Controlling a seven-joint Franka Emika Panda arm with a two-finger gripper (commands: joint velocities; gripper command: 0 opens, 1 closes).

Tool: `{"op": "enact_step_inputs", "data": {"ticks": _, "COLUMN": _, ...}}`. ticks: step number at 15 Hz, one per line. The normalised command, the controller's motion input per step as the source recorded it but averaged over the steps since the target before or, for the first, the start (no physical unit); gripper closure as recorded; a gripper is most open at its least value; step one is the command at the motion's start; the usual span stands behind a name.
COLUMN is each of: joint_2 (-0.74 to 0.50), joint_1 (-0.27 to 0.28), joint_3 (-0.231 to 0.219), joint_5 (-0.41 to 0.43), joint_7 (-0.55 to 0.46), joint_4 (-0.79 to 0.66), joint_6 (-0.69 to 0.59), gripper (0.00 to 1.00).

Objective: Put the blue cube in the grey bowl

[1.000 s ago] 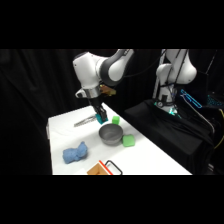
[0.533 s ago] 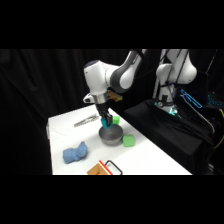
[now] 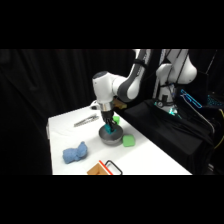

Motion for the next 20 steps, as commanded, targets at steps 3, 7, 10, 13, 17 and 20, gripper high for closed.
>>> {"op": "enact_step_inputs", "data": {"ticks": 3, "joint_2": 0.02, "joint_1": 0.047, "joint_3": -0.004, "joint_5": -0.009, "joint_7": 0.07, "joint_4": -0.07, "joint_6": 0.25, "gripper": 0.23}}
{"op": "enact_step_inputs", "data": {"ticks": 7, "joint_2": -0.03, "joint_1": 0.053, "joint_3": -0.027, "joint_5": -0.058, "joint_7": 0.08, "joint_4": -0.05, "joint_6": 0.14, "gripper": 0.00}}
{"op": "enact_step_inputs", "data": {"ticks": 10, "joint_2": -0.14, "joint_1": 0.034, "joint_3": -0.001, "joint_5": -0.009, "joint_7": 0.04, "joint_4": -0.03, "joint_6": -0.13, "gripper": 0.00}}
{"op": "enact_step_inputs", "data": {"ticks": 13, "joint_2": -0.33, "joint_1": -0.025, "joint_3": 0.074, "joint_5": 0.126, "joint_7": -0.12, "joint_4": -0.02, "joint_6": -0.41, "gripper": 0.00}}
{"op": "enact_step_inputs", "data": {"ticks": 17, "joint_2": -0.42, "joint_1": -0.021, "joint_3": 0.039, "joint_5": 0.147, "joint_7": -0.17, "joint_4": 0.03, "joint_6": -0.51, "gripper": 0.00}}
{"op": "enact_step_inputs", "data": {"ticks": 20, "joint_2": -0.36, "joint_1": 0.004, "joint_3": -0.020, "joint_5": 0.107, "joint_7": -0.15, "joint_4": 0.10, "joint_6": -0.46, "gripper": 0.00}}
